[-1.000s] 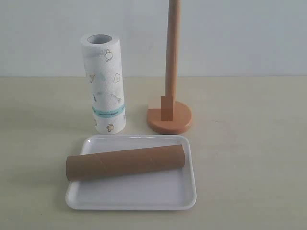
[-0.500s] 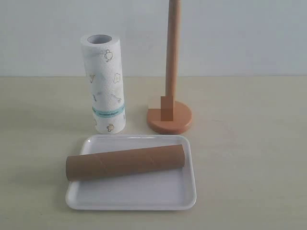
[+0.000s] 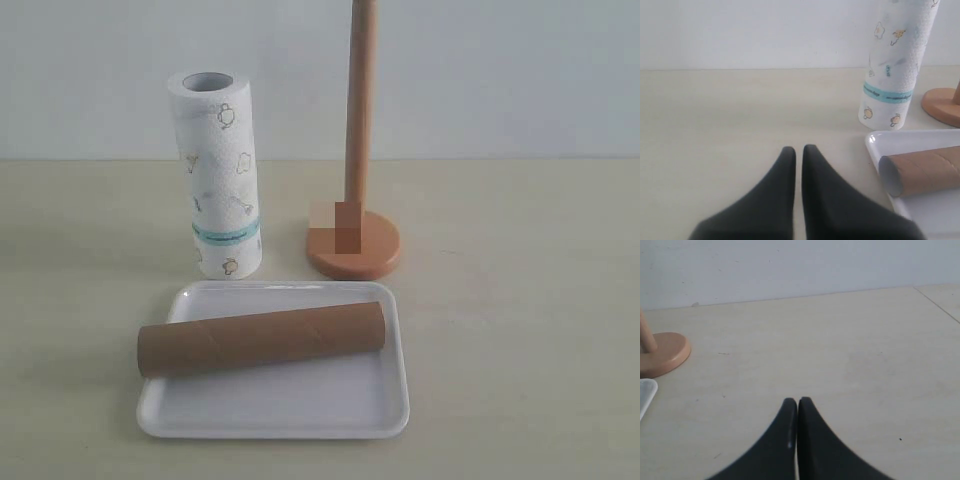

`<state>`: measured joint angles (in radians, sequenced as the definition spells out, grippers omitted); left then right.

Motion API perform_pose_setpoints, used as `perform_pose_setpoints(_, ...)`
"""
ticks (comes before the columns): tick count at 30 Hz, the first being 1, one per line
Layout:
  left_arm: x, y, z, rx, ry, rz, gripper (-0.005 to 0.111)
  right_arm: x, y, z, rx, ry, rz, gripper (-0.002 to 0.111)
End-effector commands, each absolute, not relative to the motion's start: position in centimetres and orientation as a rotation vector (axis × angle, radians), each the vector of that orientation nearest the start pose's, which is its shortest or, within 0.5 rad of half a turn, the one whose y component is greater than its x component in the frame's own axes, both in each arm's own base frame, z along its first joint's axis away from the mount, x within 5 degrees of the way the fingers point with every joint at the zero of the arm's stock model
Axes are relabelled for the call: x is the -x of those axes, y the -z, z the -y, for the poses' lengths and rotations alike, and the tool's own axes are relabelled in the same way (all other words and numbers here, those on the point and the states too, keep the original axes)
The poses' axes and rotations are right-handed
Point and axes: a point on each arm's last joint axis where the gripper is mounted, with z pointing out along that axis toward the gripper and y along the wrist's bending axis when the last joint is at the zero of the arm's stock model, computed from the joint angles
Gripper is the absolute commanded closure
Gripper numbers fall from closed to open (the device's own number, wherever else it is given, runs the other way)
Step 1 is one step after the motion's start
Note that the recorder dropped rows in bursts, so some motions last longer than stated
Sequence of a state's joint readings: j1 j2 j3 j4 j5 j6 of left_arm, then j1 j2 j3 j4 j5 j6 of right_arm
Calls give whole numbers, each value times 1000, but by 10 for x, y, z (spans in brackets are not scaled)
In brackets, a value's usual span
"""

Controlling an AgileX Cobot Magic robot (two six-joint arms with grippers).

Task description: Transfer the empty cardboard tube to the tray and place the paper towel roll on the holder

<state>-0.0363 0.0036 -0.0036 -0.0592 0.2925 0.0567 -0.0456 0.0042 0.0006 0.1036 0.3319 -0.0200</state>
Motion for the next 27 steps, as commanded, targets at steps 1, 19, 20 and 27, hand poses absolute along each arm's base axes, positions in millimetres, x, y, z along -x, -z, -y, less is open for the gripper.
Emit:
perform_pose_setpoints(1, -55, -188, 1, -106, -54, -1757, 103, -54, -184, 0, -87, -43, -1810, 108)
perform_pose_setpoints(19, -9, -323, 2, -67, 1, -1472, 103, -54, -184, 0, -87, -43, -1810, 108)
perform_pose_setpoints(20, -6, -328, 1, -70, -9, -1446, 103, -54, -184, 0, -87, -43, -1810, 108)
perform_pose_setpoints(27, 14, -375, 0, -65, -67, -940, 103, -54, -184, 0, -87, -43, -1810, 108)
